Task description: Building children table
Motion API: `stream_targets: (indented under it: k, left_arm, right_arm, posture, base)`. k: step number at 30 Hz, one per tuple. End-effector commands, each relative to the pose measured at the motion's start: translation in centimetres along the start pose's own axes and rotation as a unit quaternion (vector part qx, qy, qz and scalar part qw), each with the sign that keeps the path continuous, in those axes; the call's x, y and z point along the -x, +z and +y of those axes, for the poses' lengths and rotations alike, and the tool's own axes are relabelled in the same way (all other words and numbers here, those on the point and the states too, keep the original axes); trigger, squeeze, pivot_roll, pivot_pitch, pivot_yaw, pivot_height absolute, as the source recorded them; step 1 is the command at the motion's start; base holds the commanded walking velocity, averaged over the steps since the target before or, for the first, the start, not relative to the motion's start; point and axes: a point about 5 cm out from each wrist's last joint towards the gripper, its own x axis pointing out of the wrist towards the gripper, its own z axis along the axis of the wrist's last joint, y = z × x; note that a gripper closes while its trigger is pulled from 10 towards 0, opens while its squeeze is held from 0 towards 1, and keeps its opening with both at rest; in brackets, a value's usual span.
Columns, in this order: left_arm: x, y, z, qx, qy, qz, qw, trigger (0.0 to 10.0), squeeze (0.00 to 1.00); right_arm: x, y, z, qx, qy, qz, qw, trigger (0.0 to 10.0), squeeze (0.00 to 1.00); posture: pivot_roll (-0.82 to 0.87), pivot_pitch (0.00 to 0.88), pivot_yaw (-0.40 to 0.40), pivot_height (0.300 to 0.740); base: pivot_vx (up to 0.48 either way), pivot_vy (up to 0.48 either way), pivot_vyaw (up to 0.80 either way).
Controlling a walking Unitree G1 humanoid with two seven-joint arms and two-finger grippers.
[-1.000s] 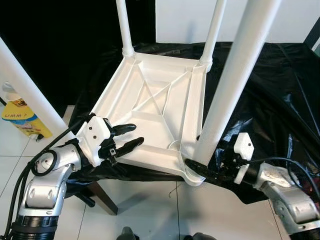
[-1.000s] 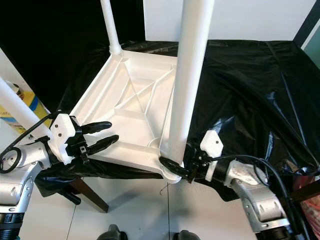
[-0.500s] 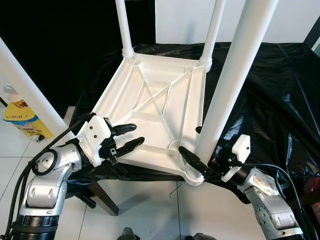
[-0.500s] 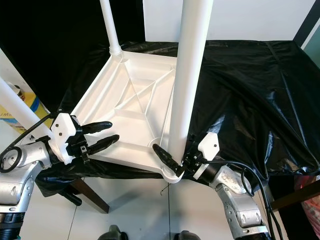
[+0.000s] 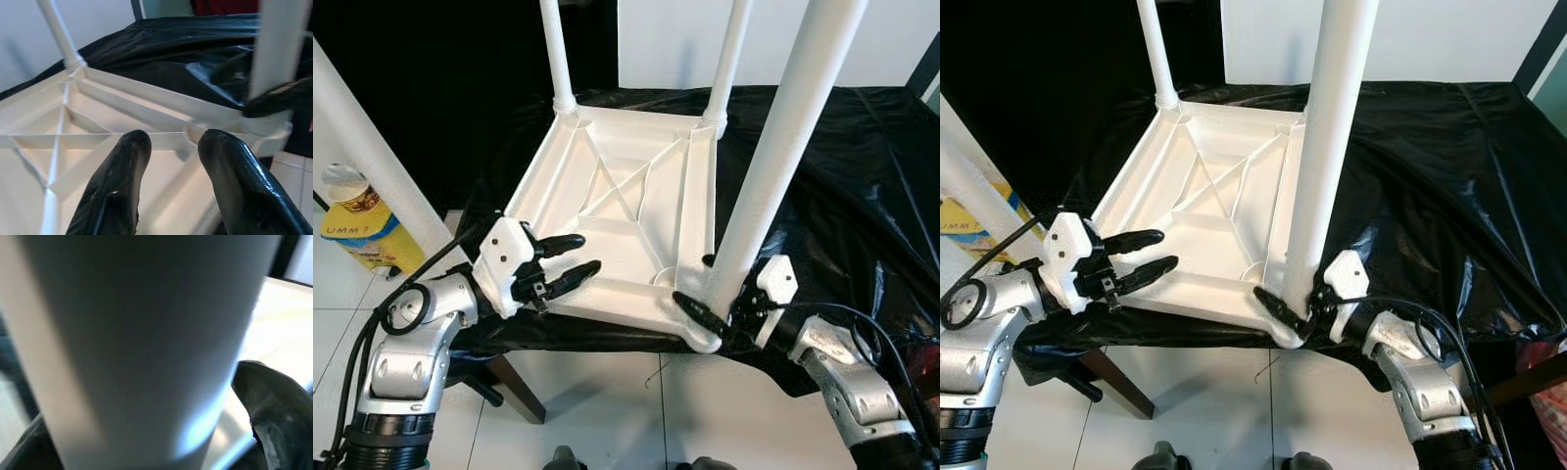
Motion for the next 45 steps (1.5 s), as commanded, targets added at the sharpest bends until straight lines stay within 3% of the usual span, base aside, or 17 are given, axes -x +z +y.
stream_targets:
  k: [1, 8, 10, 13, 14, 17, 25, 26, 28, 29, 39, 40, 45]
  left_arm:
    - [-0.6, 0.0, 0.0, 0.004, 0.054, 0.001, 0.999, 10.0, 0.00]
    - [-1.9, 0.0, -1.0, 0.012, 0.044, -0.009, 0.999, 10.0, 0.00]
    - [-3.0, 0.0, -1.5, 0.023, 0.048, -0.018, 0.998, 10.0, 0.00]
    - [-3.2, 0.0, -1.6, 0.024, 0.053, -0.019, 0.998, 10.0, 0.00]
    - [-4.5, -0.9, -1.4, 0.048, 0.095, -0.009, 0.994, 10.0, 0.00]
    - [-5.5, -1.5, -1.5, 0.069, 0.124, -0.001, 0.990, 10.0, 0.00]
    - [-6.8, -2.3, -3.0, 0.085, 0.128, 0.003, 0.988, 10.0, 0.00]
    - [-7.1, -2.4, -3.3, 0.083, 0.129, 0.004, 0.988, 10.0, 0.00]
    - [-7.2, -2.5, -3.5, 0.082, 0.128, 0.006, 0.988, 10.0, 0.00]
    - [-7.3, -2.6, -3.7, 0.081, 0.127, 0.009, 0.989, 10.0, 0.00]
    - [-7.8, -3.1, -4.5, 0.052, 0.137, 0.027, 0.989, 10.0, 0.00]
    - [-7.8, -3.3, -4.6, 0.051, 0.134, 0.029, 0.989, 10.0, 0.00]
    - [-7.7, -3.7, -4.7, 0.058, 0.140, 0.036, 0.988, 10.0, 0.00]
  right_arm:
    - [0.4, -0.9, -1.9, 0.012, -0.075, 0.021, 0.997, 10.0, 0.00]
    - [0.2, -1.3, -3.4, 0.003, -0.139, 0.022, 0.990, 10.0, 0.00]
    - [0.1, -1.3, -3.8, 0.004, -0.170, 0.022, 0.985, 10.0, 0.00]
    - [0.0, -1.3, -3.7, 0.000, -0.170, 0.020, 0.985, 10.0, 0.00]
    - [-0.4, -1.6, -2.7, -0.018, -0.147, 0.021, 0.989, 10.0, 0.00]
    - [-0.7, -1.8, -2.0, -0.016, -0.124, 0.022, 0.992, 10.0, 0.00]
    - [-0.7, -2.0, -2.1, 0.005, -0.123, 0.021, 0.992, 10.0, 0.00]
    - [-0.7, -2.0, -2.2, 0.009, -0.124, 0.018, 0.992, 1.8, 0.00]
    - [-0.7, -2.0, -2.2, 0.011, -0.124, 0.016, 0.992, 1.8, 0.00]
    - [-0.7, -1.9, -2.2, 0.012, -0.127, 0.015, 0.992, 0.0, 0.00]
    - [-0.5, -2.0, -2.0, 0.013, -0.152, 0.013, 0.988, 0.0, 0.00]
    - [-0.5, -2.2, -1.7, 0.009, -0.160, 0.016, 0.987, 10.0, 0.00]
    - [-0.6, -2.9, -0.7, -0.004, -0.208, 0.033, 0.978, 10.0, 0.00]
  posture:
    - [0.01, 0.068, 0.006, 0.740]
    - [0.01, 0.066, 0.003, 0.740]
    - [0.00, 0.066, 0.000, 0.740]
    - [0.00, 0.066, 0.000, 0.740]
    - [0.00, 0.065, -0.003, 0.740]
    - [-0.01, 0.065, -0.004, 0.740]
    - [-0.03, 0.056, -0.008, 0.740]
    - [-0.03, 0.052, -0.011, 0.740]
    - [-0.04, 0.050, -0.012, 0.740]
    - [-0.04, 0.043, -0.012, 0.740]
    - [-0.04, 0.027, -0.016, 0.740]
    - [-0.04, 0.023, -0.019, 0.740]
    - [-0.04, 0.024, -0.018, 0.740]
  base:
    - [0.000, 0.000, 0.00]
    - [0.000, 0.000, 0.00]
    - [0.000, 0.000, 0.00]
    - [0.000, 0.000, 0.00]
    - [0.000, 0.000, 0.00]
    - [0.000, 0.000, 0.00]
    - [0.000, 0.000, 0.00]
    - [0.000, 0.000, 0.00]
    - [0.000, 0.000, 0.00]
    - [0.000, 0.000, 0.00]
    - [0.000, 0.000, 0.00]
    - [0.000, 0.000, 0.00]
    - [0.000, 0.000, 0.00]
